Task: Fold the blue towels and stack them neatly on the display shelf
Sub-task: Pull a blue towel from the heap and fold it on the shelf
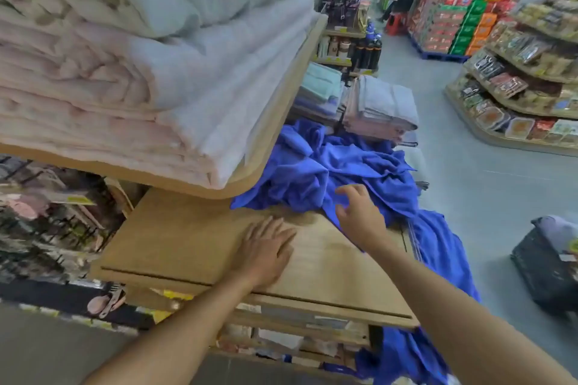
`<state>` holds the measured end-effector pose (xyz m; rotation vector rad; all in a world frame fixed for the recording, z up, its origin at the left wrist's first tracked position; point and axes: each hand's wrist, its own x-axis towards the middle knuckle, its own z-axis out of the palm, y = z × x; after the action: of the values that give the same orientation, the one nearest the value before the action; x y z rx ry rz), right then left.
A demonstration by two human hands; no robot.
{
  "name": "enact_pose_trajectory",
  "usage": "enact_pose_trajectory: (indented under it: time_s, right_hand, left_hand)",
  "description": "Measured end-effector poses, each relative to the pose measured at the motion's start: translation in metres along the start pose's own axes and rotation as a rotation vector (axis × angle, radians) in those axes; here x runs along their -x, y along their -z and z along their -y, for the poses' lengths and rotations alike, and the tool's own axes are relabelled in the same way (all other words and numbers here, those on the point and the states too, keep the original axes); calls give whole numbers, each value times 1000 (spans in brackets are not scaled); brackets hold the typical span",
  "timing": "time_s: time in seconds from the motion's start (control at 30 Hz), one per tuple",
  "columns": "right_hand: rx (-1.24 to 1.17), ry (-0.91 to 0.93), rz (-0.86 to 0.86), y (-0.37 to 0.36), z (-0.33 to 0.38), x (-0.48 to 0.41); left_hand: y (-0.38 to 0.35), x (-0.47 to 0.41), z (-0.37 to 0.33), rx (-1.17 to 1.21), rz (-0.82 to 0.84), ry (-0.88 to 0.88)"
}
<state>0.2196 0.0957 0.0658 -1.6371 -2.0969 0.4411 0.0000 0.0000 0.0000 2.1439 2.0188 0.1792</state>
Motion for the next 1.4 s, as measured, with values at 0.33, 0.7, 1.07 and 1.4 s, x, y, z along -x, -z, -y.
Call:
enact_pose_trajectory:
  time_s: [0.33, 0.7, 1.07, 1.4]
  right_hand:
    - [575, -57, -110, 26, -28, -118]
    - [112, 202, -319, 161, 44, -112]
    - [78, 463, 675, 31, 44, 95]
    - [315, 680, 484, -4, -50, 132]
  left_hand:
    - [-6, 0, 6, 8, -105, -10]
    - [-13, -2, 13, 79, -199, -35]
    - [33, 4, -18, 1753, 8, 650]
    - [21, 17, -28, 1527, 142, 545]
